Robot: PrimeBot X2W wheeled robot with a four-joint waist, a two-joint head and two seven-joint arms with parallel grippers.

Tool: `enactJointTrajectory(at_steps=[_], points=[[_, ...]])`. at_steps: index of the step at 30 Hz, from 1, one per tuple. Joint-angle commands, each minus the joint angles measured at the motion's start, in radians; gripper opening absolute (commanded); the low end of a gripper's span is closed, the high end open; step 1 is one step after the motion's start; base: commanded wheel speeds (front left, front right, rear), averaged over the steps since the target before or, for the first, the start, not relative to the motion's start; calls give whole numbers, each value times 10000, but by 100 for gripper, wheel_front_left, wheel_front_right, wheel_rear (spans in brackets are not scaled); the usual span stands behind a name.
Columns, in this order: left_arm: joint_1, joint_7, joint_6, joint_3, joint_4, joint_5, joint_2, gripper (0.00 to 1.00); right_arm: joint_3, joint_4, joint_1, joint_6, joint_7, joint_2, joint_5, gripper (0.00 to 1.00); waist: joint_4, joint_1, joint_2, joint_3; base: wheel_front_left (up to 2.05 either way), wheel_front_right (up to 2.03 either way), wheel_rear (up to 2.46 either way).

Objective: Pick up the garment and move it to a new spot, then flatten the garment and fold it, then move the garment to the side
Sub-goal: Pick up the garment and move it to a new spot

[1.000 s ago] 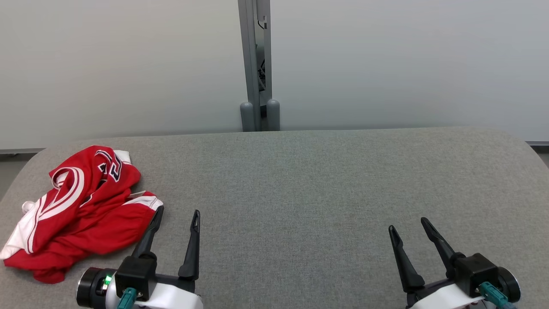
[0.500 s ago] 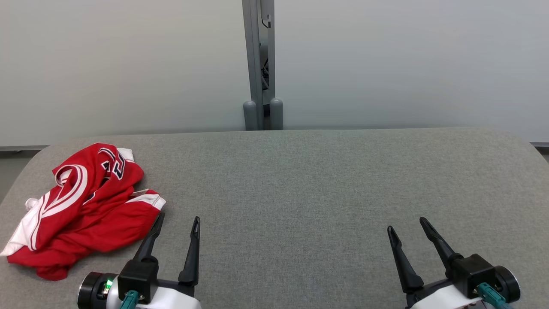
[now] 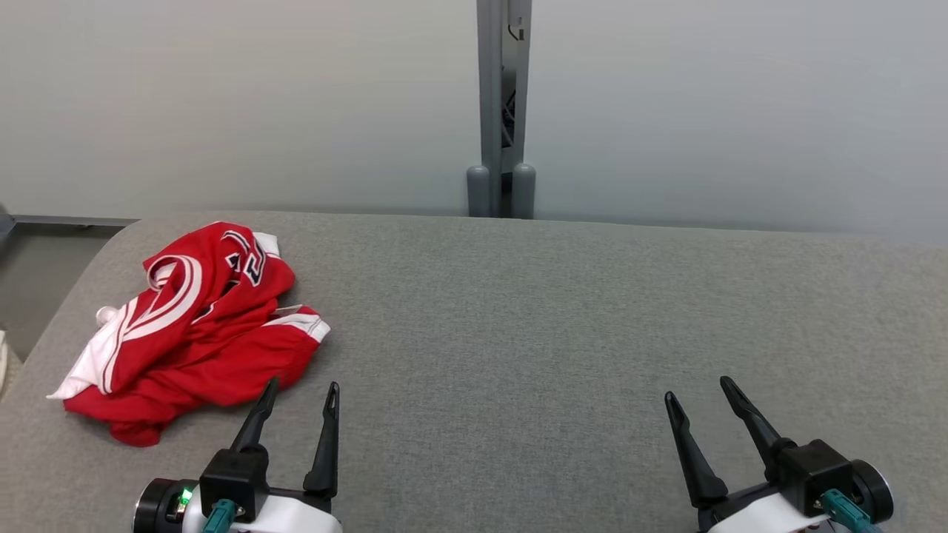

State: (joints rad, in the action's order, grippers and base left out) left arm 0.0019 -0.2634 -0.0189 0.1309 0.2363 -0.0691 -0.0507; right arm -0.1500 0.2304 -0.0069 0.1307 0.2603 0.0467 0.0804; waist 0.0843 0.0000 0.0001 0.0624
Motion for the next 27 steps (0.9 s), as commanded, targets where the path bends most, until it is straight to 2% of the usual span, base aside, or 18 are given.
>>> enactJointTrajectory(at_steps=[1, 13, 27], points=[[-103, -27, 24, -56, 60, -66, -30, 100, -46, -22, -26, 1, 65, 67, 68, 100, 278, 0, -1, -36, 0, 0, 0], [-228, -25, 119, -245, 256, 24, -20, 100, -145, -87, -88, -1, 66, 69, 235, 100, 1982, 0, -1, -250, 0, 0, 0], [-249, -25, 160, -332, 178, -77, -19, 100, -246, -80, -17, 1, 66, 66, 482, 100, 3272, 0, -1, -290, 0, 0, 0]])
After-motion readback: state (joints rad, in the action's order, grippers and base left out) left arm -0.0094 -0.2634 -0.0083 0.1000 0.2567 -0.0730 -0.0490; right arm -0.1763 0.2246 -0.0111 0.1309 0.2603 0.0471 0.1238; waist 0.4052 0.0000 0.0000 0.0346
